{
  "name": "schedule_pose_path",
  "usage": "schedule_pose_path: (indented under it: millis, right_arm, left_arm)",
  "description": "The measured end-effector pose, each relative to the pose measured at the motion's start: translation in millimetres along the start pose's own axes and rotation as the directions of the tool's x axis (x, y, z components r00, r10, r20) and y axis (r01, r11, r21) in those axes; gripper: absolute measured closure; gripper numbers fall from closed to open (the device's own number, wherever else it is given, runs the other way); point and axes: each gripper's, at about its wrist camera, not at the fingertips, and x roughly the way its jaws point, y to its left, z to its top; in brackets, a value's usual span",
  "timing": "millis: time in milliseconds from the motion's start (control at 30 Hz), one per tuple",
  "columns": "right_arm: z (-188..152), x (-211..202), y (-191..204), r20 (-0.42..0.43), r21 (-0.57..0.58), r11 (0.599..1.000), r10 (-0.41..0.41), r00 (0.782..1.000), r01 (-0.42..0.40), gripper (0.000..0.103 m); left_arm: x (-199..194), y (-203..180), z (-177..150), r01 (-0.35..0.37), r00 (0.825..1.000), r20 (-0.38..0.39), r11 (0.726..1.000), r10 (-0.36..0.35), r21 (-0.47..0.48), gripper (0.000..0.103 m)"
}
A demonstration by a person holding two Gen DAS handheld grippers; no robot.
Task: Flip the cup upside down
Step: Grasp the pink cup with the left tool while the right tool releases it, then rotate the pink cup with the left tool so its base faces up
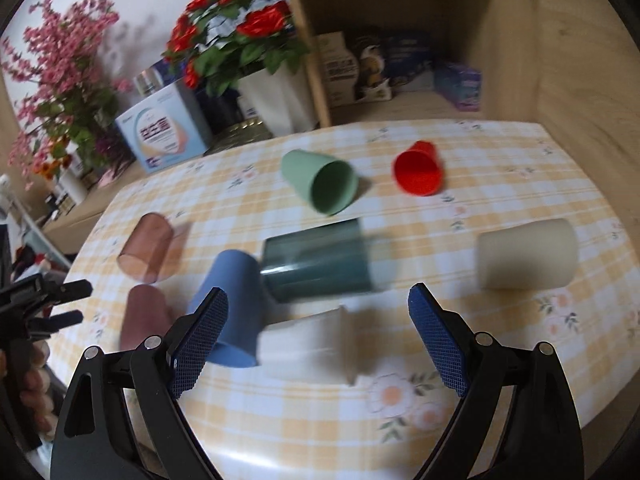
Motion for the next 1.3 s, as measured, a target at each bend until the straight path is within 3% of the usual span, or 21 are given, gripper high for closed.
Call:
schedule_pose_path:
  millis: [200,433,700,867,1033,1300]
  right_arm:
    - [-4,-11,-25,0.066,0.046,0.999,-0.019,0.998,0.016,0.015]
    - [-11,-5,-38,0.04,0.063,0.997,-0.044,0.998,0.042,0.015]
    - [-12,-2,-33,0.029,0.048,0.999,-0.023,0.999,0.022,0.015]
    - [-13,0,-30,0.015,0.039,0.999,-0.024,1.0,0.024,0.015]
    - [-13,-1,-27,0.013,0.031,0.999,-0.027,1.0,0.026,0.015]
    - [-13,1,-21,0.002,0.023,1.0,-0.021,1.0,0.021,0.015]
  left_arm:
    - [29,-10,5,0.012,0.998,-0.055,0.997,-0.017,-0.075,0.022]
    - [50,-11,6,0.006,0.995,-0.102,0.994,-0.017,-0.11,0.038]
    - [66,-7,9,-0.018,0.992,-0.13,0.993,0.003,-0.118,0.04]
    - [76,-7,12,-0.037,0.988,-0.155,0.995,0.023,-0.09,0.041]
    - [73,-6,11,0.001,0.988,-0.154,0.998,-0.011,-0.06,0.046]
    - [25,-10,2,0.082,0.995,-0.058,0.991,-0.076,0.103,0.048]
